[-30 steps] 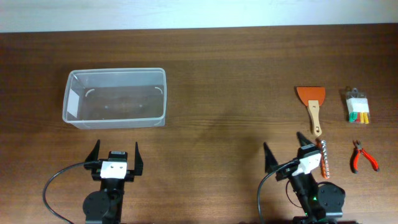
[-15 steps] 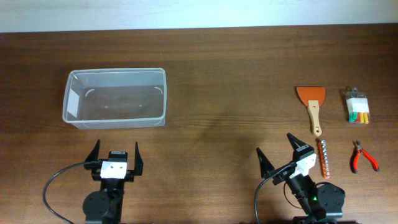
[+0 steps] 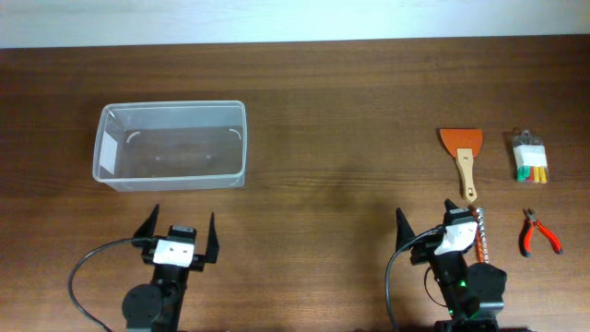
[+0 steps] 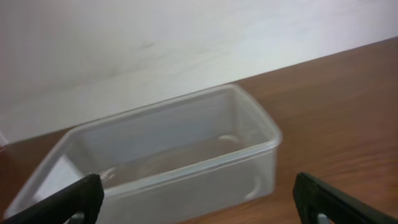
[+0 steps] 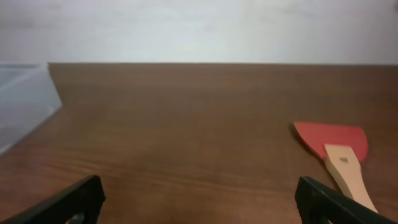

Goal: Pack container

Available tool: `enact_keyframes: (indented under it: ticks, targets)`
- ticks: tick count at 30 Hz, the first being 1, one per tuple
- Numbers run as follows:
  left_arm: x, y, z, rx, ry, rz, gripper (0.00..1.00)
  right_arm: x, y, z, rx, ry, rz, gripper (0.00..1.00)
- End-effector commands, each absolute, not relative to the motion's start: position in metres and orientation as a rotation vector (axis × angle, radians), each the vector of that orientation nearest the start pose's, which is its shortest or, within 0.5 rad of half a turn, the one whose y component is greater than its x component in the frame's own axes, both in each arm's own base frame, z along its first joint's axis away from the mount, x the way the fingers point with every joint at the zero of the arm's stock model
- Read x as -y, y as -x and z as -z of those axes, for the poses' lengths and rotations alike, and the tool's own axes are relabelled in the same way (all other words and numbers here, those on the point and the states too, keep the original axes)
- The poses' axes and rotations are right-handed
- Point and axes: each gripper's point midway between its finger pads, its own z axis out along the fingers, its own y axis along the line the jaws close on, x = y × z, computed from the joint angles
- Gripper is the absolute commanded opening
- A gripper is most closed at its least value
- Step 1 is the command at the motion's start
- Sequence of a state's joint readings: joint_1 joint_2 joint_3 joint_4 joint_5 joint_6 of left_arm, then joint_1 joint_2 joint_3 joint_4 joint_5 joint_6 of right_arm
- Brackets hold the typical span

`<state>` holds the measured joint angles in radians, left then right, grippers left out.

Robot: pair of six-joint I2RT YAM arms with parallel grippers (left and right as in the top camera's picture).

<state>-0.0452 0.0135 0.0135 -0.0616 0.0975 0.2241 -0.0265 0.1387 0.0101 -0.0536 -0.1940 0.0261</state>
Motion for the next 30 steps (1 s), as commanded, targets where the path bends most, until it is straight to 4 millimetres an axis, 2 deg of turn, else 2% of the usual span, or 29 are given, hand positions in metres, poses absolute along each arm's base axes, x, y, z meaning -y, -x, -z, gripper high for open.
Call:
enact_keyframes:
  ticks: [1, 3, 7, 11, 14, 17, 21, 24, 27, 30]
  targets:
    - [0.051, -0.239, -0.171, -1.567, -0.358, 0.087, 0.99, -0.017, -0.25, -0.125, -1.783, 0.051, -0.125, 0.99]
    - [0.05, -0.236, -0.179, -1.583, -0.293, 0.151, 0.99, -0.016, -0.25, -0.125, -1.783, 0.051, -0.124, 0.99]
    - [0.047, -0.228, -0.198, -1.646, -0.293, 0.132, 0.99, -0.016, -0.25, -0.125, -1.783, 0.05, -0.124, 0.99]
    - [0.027, -0.228, -0.224, -1.771, -0.23, 0.053, 0.99, -0.016, -0.25, -0.125, -1.783, 0.05, -0.124, 0.99]
    - [0.024, -0.243, -0.26, -1.888, -0.219, 0.085, 0.99, -0.016, -0.25, -0.125, -1.783, 0.05, -0.124, 0.99]
    - [0.029, -0.266, -0.292, -2.013, -0.245, 0.176, 0.99, -0.017, -0.25, -0.125, -1.784, 0.05, -0.125, 0.99]
    - [0.042, -0.296, -0.323, -2.211, -0.347, 0.362, 0.99, -0.017, -0.25, -0.125, -1.784, 0.05, -0.126, 0.98]
    - [0.037, -0.321, -0.326, -2.368, -0.314, 0.418, 0.99, -0.021, -0.249, -0.125, -1.785, 0.027, -0.187, 0.99]
    - [0.03, -0.352, -0.308, -2.468, -0.285, 0.433, 0.99, -0.035, -0.247, -0.129, -1.782, 0.019, -0.315, 0.99]
    - [0.029, -0.374, -0.292, -2.523, -0.223, 0.485, 0.99, -0.056, -0.241, -0.131, -1.779, 0.092, -0.438, 0.99]
